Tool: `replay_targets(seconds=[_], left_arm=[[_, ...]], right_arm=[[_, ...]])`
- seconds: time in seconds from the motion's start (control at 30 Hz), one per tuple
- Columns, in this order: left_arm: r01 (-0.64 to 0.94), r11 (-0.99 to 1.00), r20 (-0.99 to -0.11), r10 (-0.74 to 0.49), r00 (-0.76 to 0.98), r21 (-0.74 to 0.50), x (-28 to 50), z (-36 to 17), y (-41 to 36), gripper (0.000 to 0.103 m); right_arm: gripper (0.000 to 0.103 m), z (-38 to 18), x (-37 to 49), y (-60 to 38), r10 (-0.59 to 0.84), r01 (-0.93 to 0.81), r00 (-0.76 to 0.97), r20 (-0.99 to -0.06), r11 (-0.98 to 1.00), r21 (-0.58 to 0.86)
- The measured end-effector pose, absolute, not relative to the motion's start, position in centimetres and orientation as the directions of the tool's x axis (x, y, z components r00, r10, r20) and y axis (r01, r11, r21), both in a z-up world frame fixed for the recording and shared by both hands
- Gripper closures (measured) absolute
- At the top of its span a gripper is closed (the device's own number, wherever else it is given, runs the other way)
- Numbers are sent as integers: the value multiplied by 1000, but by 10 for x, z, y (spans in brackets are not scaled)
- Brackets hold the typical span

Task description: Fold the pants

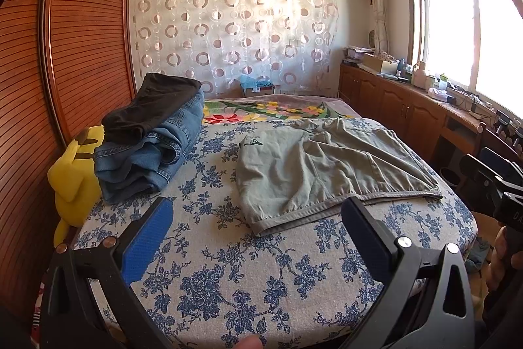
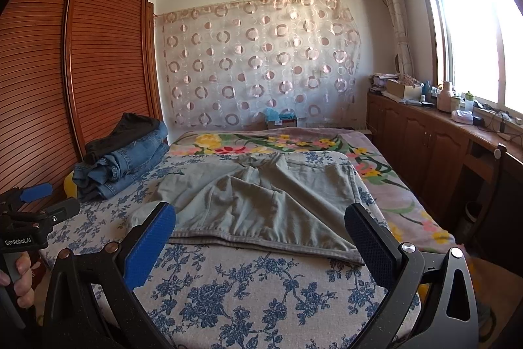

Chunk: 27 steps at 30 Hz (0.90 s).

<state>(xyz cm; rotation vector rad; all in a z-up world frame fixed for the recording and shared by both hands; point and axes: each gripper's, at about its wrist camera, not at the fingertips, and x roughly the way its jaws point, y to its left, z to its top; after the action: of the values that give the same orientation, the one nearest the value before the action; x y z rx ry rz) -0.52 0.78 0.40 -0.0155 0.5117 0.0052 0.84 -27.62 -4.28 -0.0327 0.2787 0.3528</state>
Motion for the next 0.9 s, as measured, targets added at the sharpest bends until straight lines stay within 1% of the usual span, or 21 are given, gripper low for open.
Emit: replay_targets(seconds=[0.9], left_arm=[[-14, 1000, -482, 6, 876, -12, -6, 9, 7, 0]], right_arm=[[0, -42, 8, -275, 339, -348, 901, -272, 937, 15]])
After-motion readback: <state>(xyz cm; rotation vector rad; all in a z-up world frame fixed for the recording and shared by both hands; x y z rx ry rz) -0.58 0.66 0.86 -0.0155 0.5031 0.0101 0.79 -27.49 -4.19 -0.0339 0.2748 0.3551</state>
